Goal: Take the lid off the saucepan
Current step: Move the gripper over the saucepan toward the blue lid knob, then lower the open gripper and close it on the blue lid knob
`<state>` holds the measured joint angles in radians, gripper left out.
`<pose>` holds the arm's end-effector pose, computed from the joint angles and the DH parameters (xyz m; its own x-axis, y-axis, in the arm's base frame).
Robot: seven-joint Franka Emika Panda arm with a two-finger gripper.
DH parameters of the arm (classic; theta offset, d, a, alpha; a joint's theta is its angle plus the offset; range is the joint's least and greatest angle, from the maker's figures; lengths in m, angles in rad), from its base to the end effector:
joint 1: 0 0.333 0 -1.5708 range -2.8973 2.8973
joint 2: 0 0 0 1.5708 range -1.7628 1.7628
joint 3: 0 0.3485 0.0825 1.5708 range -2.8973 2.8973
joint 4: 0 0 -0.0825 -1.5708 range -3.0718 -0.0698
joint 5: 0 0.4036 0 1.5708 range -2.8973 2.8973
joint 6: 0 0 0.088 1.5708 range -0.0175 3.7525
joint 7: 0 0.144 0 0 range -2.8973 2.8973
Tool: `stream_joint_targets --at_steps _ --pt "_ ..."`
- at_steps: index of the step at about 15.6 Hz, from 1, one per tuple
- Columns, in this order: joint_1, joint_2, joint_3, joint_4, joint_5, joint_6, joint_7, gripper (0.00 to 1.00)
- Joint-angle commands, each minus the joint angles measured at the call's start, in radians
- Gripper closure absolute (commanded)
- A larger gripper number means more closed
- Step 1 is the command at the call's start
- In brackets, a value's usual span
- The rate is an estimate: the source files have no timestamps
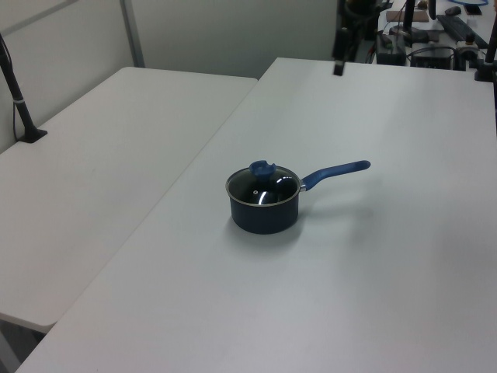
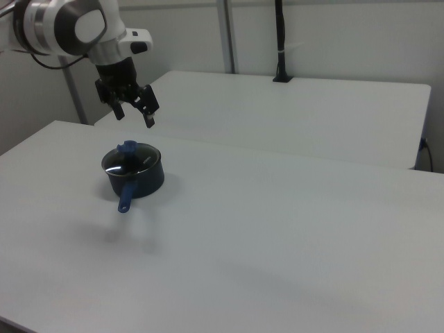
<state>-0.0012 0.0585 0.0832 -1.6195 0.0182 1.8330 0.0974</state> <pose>0.6198 0.0517 0.5864 0.9882 -0.0219 0.1515 -0.0164 -0.9991 -0.0379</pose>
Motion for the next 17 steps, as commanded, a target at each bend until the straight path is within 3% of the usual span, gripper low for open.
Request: stream_joint_targets --at_steps 1,6,8,9,13,17 --pt "0.073 0.079 -0.002 0.021 0.022 0.106 0.074 0.00" --pt "0.196 0.200 -0.008 0.108 -0.003 0.183 0.177 0.00" --pt "0.219 0.242 -0.008 0.125 -0.024 0.222 0.276 0.00" --pt "0.242 0.263 -0.008 0.133 -0.049 0.251 0.339 0.00" --pt "0.300 0.349 -0.010 0.136 -0.265 0.298 0.648 0.00" --pt "0.300 0.385 -0.008 0.136 -0.291 0.354 0.694 0.01"
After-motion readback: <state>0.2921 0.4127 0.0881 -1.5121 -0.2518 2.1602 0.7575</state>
